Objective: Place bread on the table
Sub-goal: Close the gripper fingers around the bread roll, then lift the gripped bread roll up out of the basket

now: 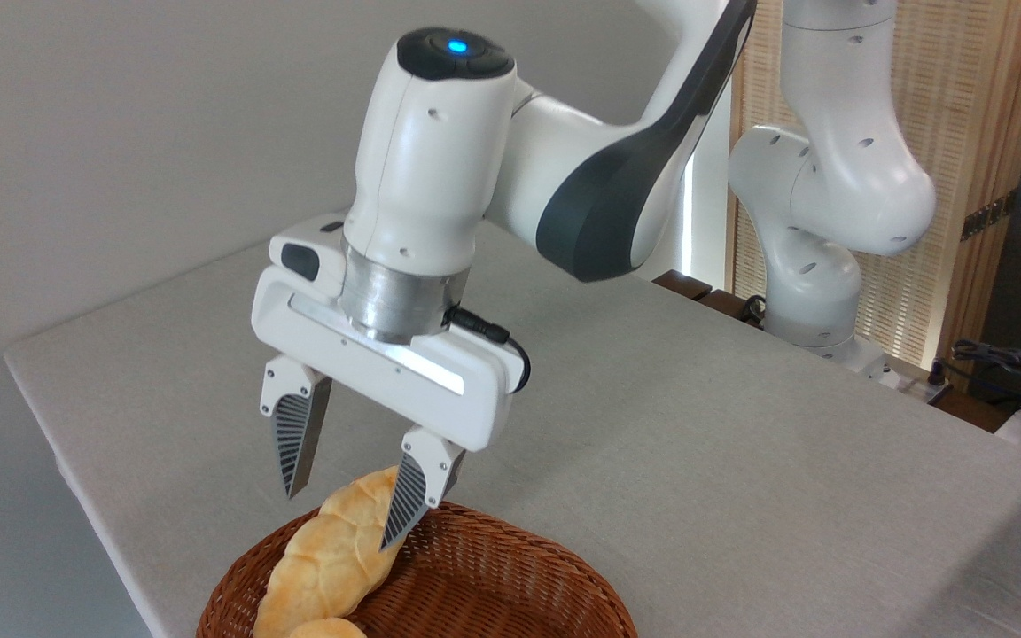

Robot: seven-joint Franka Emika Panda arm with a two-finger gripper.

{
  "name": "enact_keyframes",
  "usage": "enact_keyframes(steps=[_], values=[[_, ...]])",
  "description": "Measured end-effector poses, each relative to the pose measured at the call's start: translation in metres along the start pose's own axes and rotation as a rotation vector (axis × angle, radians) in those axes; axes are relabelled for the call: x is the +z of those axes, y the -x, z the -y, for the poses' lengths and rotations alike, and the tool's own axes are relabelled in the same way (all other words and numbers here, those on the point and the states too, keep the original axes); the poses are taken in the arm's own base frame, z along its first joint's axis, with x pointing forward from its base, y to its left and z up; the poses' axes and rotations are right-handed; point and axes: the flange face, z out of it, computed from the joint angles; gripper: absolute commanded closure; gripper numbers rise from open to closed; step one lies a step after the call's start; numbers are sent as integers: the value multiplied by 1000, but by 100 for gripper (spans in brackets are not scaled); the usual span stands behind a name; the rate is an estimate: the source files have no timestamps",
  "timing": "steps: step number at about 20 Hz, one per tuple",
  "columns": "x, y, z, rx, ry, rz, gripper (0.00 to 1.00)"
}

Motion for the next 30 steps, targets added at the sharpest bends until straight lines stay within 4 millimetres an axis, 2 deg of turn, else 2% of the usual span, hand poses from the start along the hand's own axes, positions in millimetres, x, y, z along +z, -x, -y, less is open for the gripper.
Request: enact_keyframes(steps=[4, 20, 21, 22, 23, 26, 30], values=[[12, 2, 2, -3, 0, 15, 0], [26, 5, 4, -7, 4, 39, 2], [27, 5, 4, -7, 4, 40, 20], [28, 5, 4, -7, 4, 42, 31], [28, 6, 4, -8, 4, 43, 47], [29, 6, 4, -8, 4, 45, 56], [29, 5, 3, -6, 5, 43, 55]])
